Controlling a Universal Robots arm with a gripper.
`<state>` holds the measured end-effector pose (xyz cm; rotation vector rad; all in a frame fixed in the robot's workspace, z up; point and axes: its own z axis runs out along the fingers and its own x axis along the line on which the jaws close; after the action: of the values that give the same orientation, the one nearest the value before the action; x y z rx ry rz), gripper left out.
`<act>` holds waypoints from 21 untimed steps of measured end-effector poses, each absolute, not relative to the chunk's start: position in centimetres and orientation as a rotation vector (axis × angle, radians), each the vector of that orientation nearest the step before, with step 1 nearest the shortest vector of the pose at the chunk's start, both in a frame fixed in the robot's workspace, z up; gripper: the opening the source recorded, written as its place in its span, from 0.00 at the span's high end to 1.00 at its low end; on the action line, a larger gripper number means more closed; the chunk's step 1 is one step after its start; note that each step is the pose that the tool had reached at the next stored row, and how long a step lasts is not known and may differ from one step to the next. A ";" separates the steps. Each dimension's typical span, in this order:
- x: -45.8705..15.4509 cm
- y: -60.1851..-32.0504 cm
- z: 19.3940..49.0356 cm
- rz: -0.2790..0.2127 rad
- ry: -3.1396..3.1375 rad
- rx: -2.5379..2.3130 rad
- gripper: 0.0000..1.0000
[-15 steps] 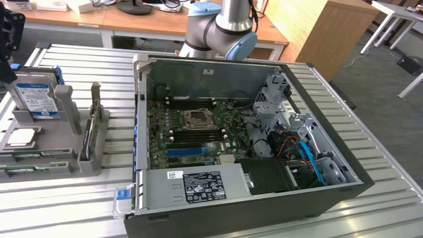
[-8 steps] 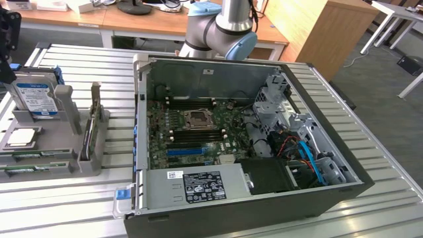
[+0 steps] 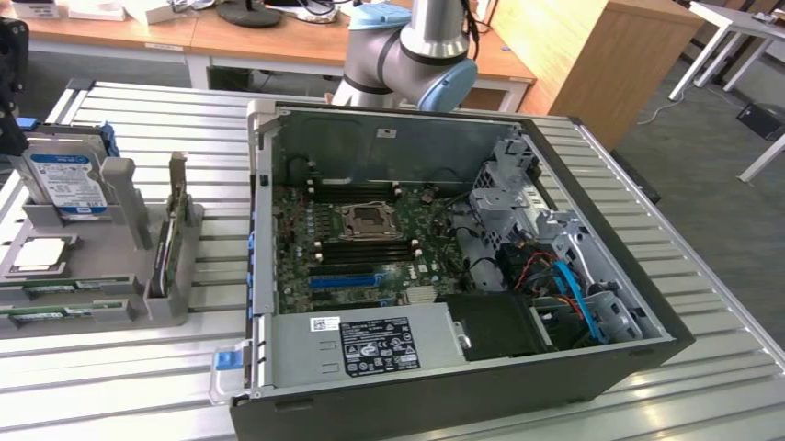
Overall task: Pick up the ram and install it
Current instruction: 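Pick up the ram and move it above insertion slot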
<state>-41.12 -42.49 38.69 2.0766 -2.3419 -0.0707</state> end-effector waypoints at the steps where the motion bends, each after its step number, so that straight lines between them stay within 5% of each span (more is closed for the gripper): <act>1: -41.1 -42.5 38.7 -0.070 -2.323 2.097 0.89; 21: -41.1 -42.5 38.7 -0.068 -2.267 2.154 0.89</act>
<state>-41.13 -42.49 38.68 2.1538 -2.2671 -0.0676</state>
